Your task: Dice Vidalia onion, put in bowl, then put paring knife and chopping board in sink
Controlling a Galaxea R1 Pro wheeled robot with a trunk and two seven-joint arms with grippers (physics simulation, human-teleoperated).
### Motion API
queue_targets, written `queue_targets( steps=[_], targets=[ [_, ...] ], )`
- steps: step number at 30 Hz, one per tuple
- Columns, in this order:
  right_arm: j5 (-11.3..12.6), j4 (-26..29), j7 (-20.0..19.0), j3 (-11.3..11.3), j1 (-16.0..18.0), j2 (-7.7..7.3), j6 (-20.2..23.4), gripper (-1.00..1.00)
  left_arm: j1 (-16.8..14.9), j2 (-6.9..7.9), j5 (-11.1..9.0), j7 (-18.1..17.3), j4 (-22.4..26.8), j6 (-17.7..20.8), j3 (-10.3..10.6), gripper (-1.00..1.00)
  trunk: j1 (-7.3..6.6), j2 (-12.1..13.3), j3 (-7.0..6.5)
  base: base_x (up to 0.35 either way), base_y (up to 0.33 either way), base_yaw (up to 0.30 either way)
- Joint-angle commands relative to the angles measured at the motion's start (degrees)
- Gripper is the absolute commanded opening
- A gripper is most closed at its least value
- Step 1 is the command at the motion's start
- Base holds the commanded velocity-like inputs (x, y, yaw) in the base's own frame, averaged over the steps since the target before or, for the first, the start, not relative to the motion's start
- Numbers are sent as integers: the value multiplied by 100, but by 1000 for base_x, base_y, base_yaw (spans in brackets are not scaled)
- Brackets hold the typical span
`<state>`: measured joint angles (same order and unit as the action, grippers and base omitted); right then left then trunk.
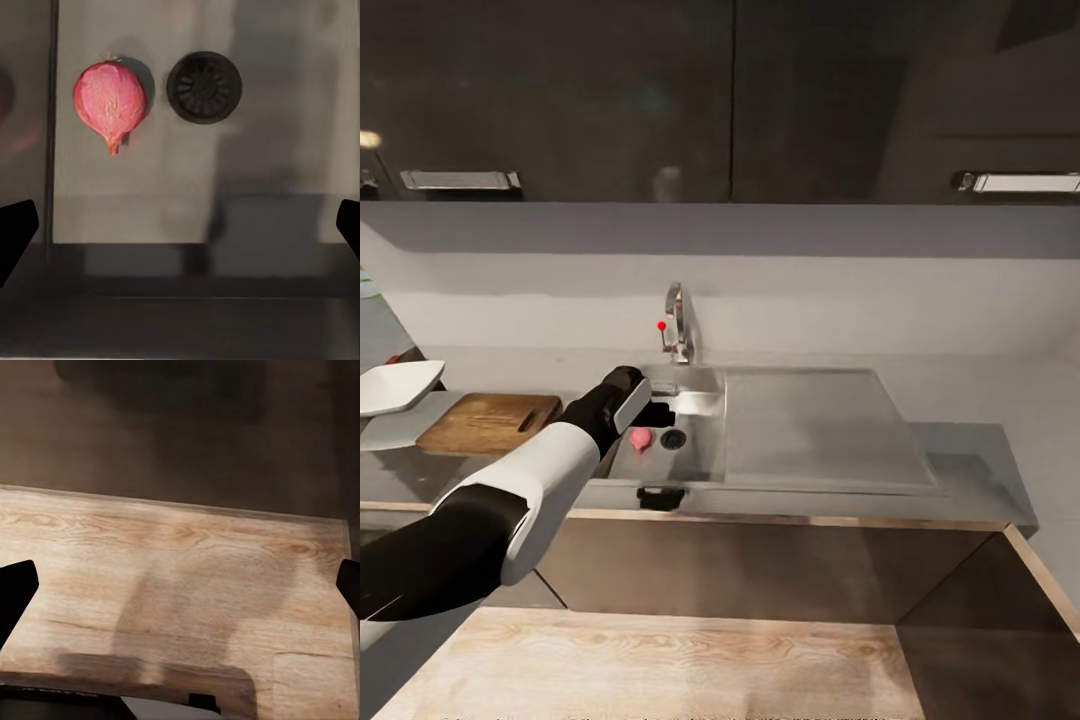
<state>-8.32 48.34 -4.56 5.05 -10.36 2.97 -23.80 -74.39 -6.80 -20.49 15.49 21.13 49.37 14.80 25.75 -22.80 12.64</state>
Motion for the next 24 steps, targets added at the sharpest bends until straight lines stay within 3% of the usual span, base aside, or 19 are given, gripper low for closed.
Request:
queue_targets(
  steps=[1, 14, 24],
  targets=[
    [-48, 9, -45, 40, -1, 10, -11, 100, 2, 4, -60, 42, 5, 6, 42, 100, 3, -12, 18, 0, 0, 48],
    [-48, 12, -45, 40, -1, 10, -11, 100, 34, 10, -60, 42, -2, -54, 46, 100, 3, -12, 117, 129, 64, 59],
    [-47, 14, -45, 40, -1, 10, -11, 100, 179, 4, -60, 42, 3, -51, 49, 100, 3, -12, 197, 12, 4, 73]
  ],
)
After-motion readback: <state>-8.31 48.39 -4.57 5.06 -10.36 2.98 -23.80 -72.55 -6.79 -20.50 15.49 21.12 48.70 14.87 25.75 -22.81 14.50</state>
